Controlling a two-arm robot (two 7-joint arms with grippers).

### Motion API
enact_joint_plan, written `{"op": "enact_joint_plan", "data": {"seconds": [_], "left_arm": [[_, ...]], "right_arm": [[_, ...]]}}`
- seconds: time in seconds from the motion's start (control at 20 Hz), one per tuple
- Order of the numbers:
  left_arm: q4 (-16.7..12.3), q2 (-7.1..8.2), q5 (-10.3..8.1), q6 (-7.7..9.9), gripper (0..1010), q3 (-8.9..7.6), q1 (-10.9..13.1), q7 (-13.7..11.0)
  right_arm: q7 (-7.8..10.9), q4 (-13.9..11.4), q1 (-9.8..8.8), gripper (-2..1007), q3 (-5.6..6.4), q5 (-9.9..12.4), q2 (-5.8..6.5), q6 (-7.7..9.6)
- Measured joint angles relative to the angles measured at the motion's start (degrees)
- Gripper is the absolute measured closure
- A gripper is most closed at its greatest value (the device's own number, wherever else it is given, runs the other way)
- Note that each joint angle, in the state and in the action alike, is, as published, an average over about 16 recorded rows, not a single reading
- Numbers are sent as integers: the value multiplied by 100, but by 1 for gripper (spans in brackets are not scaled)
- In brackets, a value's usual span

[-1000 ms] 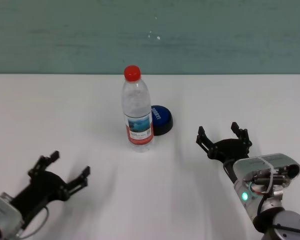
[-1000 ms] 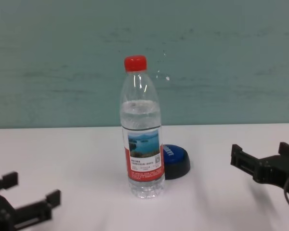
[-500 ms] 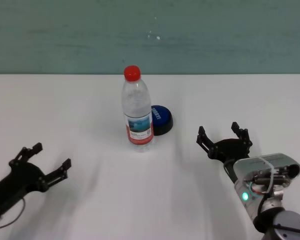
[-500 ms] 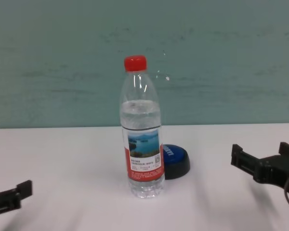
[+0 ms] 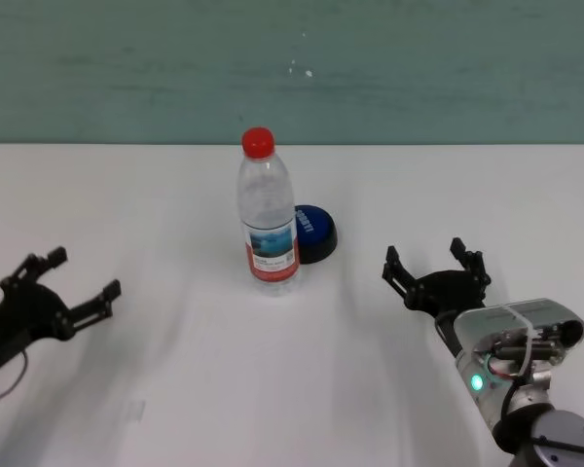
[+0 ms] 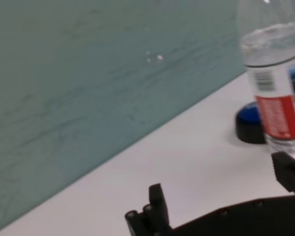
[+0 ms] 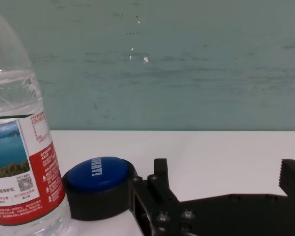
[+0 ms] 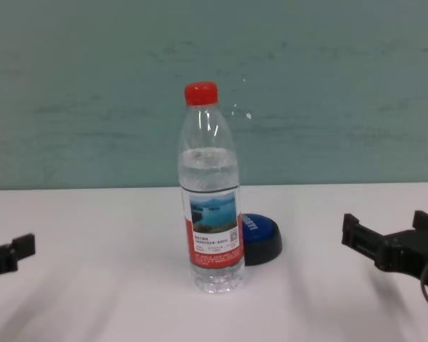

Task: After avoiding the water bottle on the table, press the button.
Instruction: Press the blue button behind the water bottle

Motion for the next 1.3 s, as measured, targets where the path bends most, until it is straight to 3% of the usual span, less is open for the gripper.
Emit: {"op": "enact_joint_plan", "data": {"seconds": [0.25, 0.8, 1.3], "left_arm": [[453, -55, 30, -114, 10, 180, -532, -42], [1563, -381, 182, -371, 10, 659, -1730, -161], [2390, -670, 279, -539, 10, 1112, -2585, -380]], "right_arm": [[0, 0, 0, 1, 0, 0, 0, 0], [0, 0, 0, 1, 0, 0, 1, 0], [0, 0, 0, 1, 0, 0, 0, 0]]}}
